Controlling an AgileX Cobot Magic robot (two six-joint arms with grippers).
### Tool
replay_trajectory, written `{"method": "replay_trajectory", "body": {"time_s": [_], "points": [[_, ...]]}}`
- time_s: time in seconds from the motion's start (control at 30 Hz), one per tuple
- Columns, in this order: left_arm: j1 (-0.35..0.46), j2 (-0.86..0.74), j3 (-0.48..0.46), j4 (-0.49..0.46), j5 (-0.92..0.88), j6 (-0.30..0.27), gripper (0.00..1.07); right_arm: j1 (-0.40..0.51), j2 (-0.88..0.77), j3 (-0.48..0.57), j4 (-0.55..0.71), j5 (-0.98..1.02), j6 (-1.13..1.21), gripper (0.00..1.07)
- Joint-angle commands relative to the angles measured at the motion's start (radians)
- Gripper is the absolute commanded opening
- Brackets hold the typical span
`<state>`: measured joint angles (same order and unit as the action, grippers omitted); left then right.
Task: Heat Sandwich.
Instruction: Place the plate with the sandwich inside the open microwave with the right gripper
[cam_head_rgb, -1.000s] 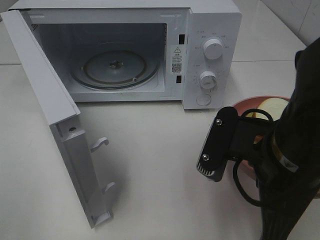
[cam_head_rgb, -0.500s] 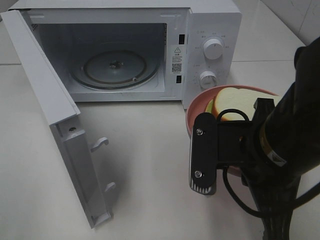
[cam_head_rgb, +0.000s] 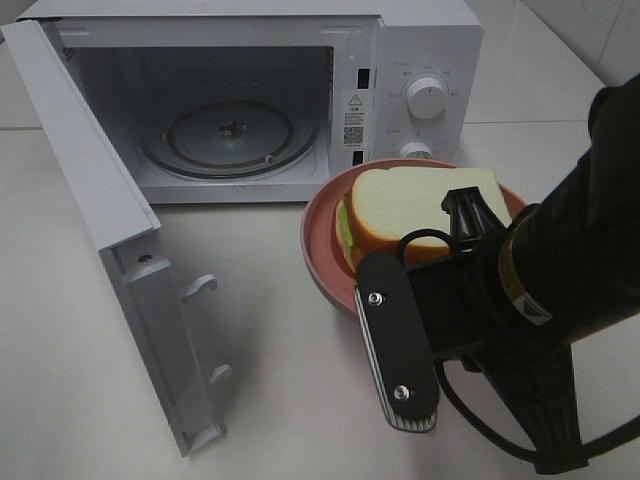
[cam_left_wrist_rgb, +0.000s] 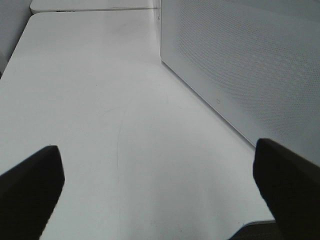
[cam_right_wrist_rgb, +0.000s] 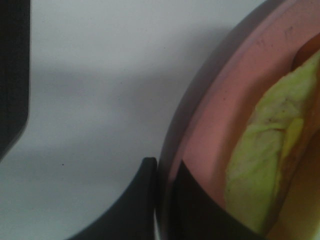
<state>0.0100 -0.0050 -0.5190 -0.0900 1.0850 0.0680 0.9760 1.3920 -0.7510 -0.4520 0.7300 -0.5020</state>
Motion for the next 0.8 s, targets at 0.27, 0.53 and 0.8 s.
{"method": "replay_trajectory", "body": {"time_s": [0.27, 0.53, 0.8], "points": [[-0.006, -0.023, 0.001, -0.002, -0.014, -0.002, 0.98, 0.001, -0.008, 0.004, -0.074, -0.084, -0.234, 0.00], [-0.006, -0.023, 0.001, -0.002, -0.014, -0.002, 0.98, -0.010, -0.008, 0.004, -0.041, -0.139, -0.371, 0.00], [-0.006, -0.023, 0.001, -0.002, -0.014, -0.002, 0.98, -0.142, -0.008, 0.004, 0.088, -0.194, -0.614, 0.00]]}}
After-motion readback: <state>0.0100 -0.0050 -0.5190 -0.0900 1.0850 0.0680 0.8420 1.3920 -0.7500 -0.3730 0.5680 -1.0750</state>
